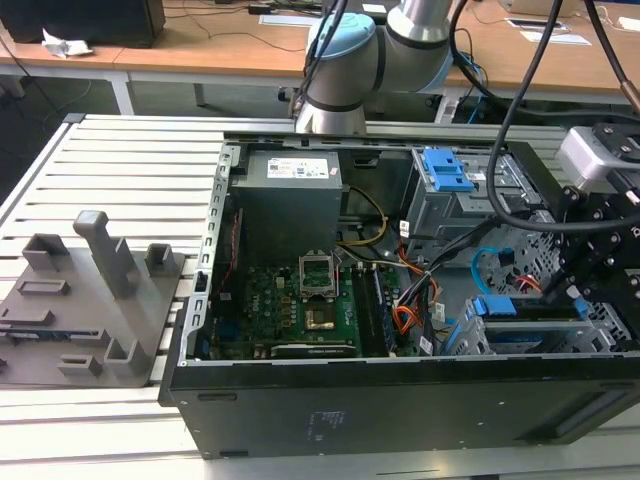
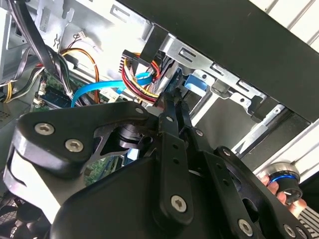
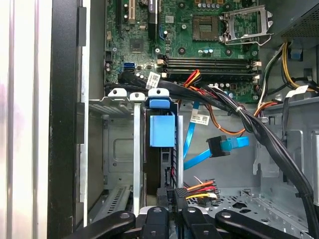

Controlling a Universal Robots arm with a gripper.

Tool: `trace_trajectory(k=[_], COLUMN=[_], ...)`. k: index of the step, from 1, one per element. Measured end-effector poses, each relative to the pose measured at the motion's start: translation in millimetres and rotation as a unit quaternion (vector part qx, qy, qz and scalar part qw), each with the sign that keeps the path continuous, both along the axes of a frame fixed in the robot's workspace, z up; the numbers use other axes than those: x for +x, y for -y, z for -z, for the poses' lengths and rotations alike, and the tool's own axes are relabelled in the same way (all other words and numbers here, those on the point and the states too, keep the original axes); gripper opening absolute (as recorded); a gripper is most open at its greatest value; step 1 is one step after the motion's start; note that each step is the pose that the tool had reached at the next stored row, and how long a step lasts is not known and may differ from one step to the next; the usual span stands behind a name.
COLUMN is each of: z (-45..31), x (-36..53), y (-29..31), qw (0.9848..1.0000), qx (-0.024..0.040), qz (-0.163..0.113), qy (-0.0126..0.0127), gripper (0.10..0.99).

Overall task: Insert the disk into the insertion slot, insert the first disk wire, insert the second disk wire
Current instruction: 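Insert the first disk wire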

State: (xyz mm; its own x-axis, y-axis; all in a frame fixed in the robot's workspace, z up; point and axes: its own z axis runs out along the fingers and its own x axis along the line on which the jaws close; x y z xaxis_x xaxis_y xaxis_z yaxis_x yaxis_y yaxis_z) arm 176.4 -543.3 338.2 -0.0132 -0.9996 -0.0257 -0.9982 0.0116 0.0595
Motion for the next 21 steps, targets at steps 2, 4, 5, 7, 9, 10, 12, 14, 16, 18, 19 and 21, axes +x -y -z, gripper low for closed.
trace_trajectory(k=[2, 4, 5, 7, 9, 10, 12, 14, 16, 18, 19, 21], z=[0.9, 1.1, 1.1, 1.5, -7.5, -16.5, -29.5, -42.0, -50.3, -53.3, -53.3, -53.6], x=[-0.1, -0.1, -0.1, 0.0, -0.1, -0.1, -0.1, -0.1, -0.1, -0.1, -0.1, -2.3], y=[0.3, 0.3, 0.3, 0.3, 0.3, -0.2, -3.7, -8.2, -10.0, -10.3, -10.3, -10.4], qw=[1.0000, 1.0000, 1.0000, 1.0000, 1.0000, 1.0000, 1.0000, 1.0000, 0.9999, 0.9999, 0.9999, 0.9999], qx=[-0.0003, -0.0001, -0.0001, 0.0003, -0.0007, -0.0010, -0.0042, -0.0084, -0.0108, -0.0111, -0.0111, -0.0114], qz=[0.000, 0.000, 0.000, 0.000, 0.000, 0.000, 0.000, 0.000, 0.000, 0.000, 0.000, 0.000], qy=[0.0000, 0.0000, 0.0000, 0.0000, 0.0000, 0.0000, 0.0000, 0.0000, 0.0000, 0.0000, 0.0000, 0.0000], gripper=[0.169, 0.169, 0.169, 0.169, 0.247, 0.247, 0.247, 0.165, 0.106, 0.106, 0.106, 0.106])
